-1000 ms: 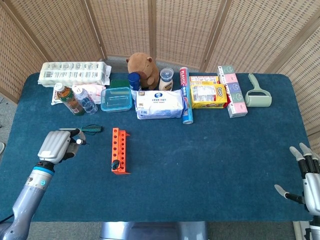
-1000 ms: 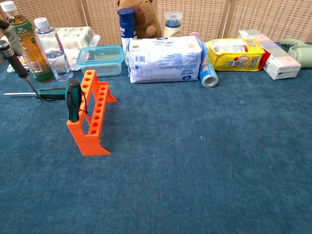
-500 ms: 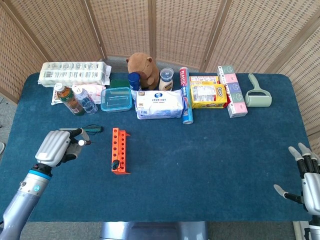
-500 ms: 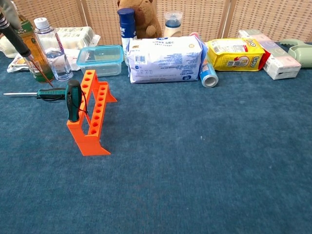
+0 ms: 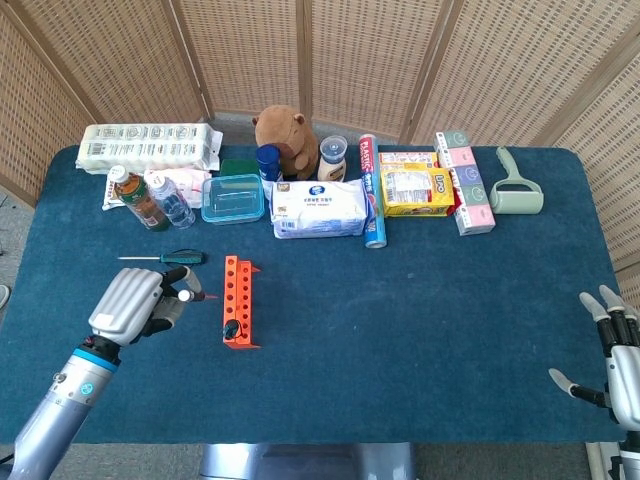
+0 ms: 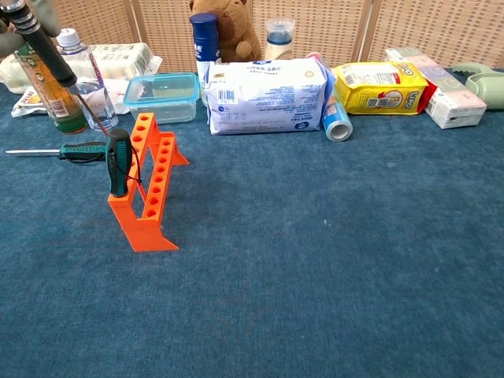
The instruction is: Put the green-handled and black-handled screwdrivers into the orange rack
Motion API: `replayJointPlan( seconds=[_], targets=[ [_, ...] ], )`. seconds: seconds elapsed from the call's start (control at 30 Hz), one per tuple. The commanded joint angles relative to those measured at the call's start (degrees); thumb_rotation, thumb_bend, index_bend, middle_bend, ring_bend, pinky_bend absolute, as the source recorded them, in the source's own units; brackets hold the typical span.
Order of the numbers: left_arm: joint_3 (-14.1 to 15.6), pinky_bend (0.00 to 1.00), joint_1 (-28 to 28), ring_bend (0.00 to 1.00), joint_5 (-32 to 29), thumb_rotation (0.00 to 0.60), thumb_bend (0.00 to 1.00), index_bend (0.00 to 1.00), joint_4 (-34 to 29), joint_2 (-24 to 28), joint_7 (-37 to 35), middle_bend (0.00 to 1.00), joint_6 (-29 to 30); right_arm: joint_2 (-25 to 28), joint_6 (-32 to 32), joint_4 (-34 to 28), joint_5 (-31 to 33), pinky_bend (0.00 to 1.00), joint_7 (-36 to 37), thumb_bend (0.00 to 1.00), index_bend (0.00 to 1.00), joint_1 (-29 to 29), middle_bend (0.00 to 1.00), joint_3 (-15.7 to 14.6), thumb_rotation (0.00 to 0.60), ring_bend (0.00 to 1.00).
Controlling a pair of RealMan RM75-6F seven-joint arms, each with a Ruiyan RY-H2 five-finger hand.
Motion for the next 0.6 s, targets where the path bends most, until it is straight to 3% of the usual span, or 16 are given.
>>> replayJointPlan(
  seconds=[0.03, 0.6],
  targets=[
    [0.16, 0.9, -0.2, 0.89, 0.14, 0.6, 0.48, 0.47, -0.87, -0.04, 0.92, 0.96, 0.28, -0.03, -0.06, -0.01, -0.02, 0.0, -0.05, 0.0, 0.1, 0.03, 0.0, -0.03, 0.6, 0.03],
    [1.17, 0.9, -0.83, 0.89, -0.44, 0.6, 0.48, 0.47, -1.44, -1.59, 1.24, 0.96, -0.36, -0.05, -0.03, -0.11, -0.1, 0.0, -0.18, 0.0, 0.1, 0.04, 0.0, -0.04, 0.6, 0.03]
  ],
)
